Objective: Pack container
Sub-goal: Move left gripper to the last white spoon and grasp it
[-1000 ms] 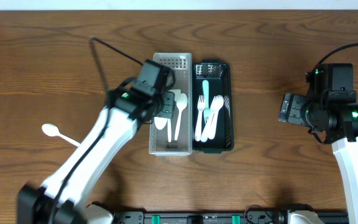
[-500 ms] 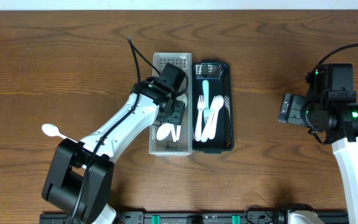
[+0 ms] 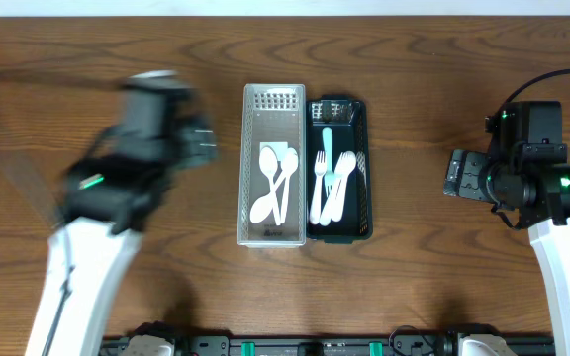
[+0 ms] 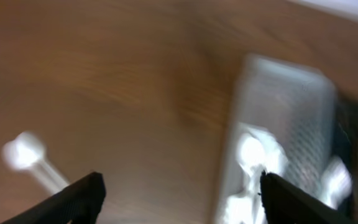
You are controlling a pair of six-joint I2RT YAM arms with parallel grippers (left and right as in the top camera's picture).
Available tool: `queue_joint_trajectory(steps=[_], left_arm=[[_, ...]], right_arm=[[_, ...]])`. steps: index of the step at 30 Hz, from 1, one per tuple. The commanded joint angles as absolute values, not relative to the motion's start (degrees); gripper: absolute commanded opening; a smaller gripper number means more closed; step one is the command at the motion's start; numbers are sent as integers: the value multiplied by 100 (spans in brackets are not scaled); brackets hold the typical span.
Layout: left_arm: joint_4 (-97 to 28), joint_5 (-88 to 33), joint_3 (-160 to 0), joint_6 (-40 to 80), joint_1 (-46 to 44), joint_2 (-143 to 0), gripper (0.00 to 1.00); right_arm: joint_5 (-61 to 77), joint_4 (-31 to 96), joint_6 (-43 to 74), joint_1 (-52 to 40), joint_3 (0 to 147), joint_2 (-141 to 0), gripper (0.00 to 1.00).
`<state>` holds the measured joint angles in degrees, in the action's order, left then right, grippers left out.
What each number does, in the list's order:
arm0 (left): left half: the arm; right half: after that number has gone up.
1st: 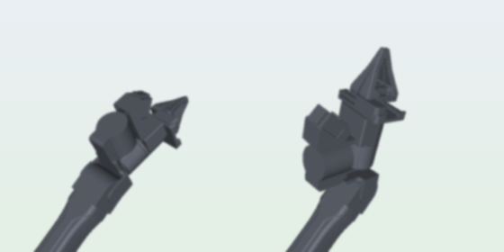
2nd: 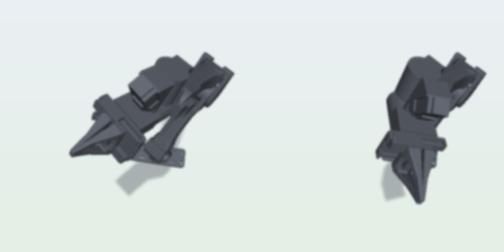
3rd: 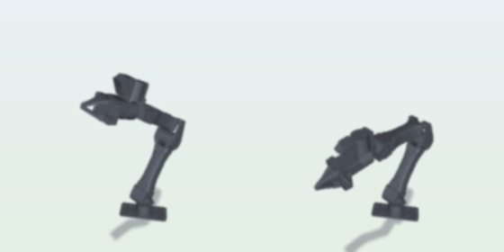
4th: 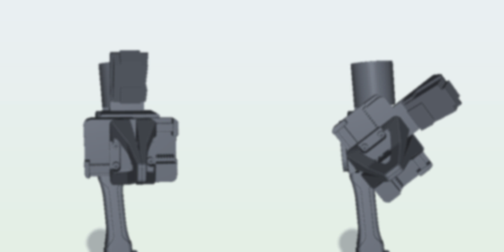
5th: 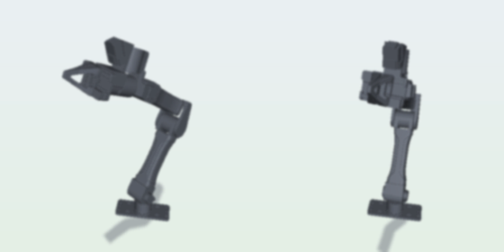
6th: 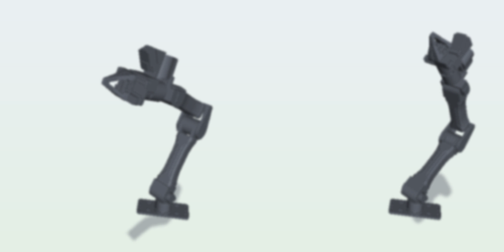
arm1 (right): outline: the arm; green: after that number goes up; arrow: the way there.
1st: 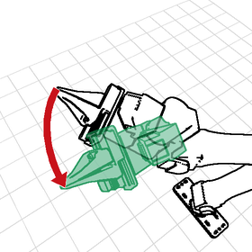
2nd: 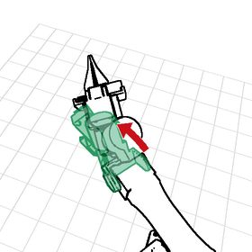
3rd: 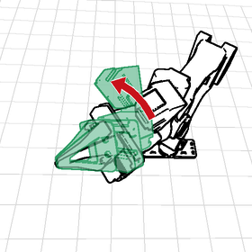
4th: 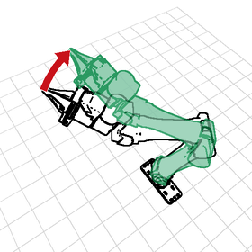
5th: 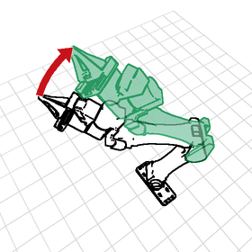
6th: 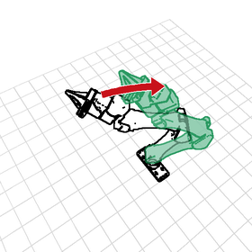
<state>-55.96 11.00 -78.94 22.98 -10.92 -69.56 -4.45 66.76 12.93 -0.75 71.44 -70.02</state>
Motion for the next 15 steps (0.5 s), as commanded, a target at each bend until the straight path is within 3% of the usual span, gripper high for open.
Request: queue_joint_trajectory(steps=[1,4,8,15], left_arm=[[-6023,1457,-7817,3450,119,-6770,89],[-6213,1057,-7660,3459,1304,-6796,95],[-6206,250,-7321,3522,2561,-7166,96],[-5771,-257,-6646,3621,3612,-8263,100]], right_arm=[[-427,6687,1210,16,7131,-7013,86],[-425,6689,1210,16,7131,-7013,86],[-425,6689,1210,16,7131,-7013,86],[-427,6731,1210,16,7131,-7013,86]])
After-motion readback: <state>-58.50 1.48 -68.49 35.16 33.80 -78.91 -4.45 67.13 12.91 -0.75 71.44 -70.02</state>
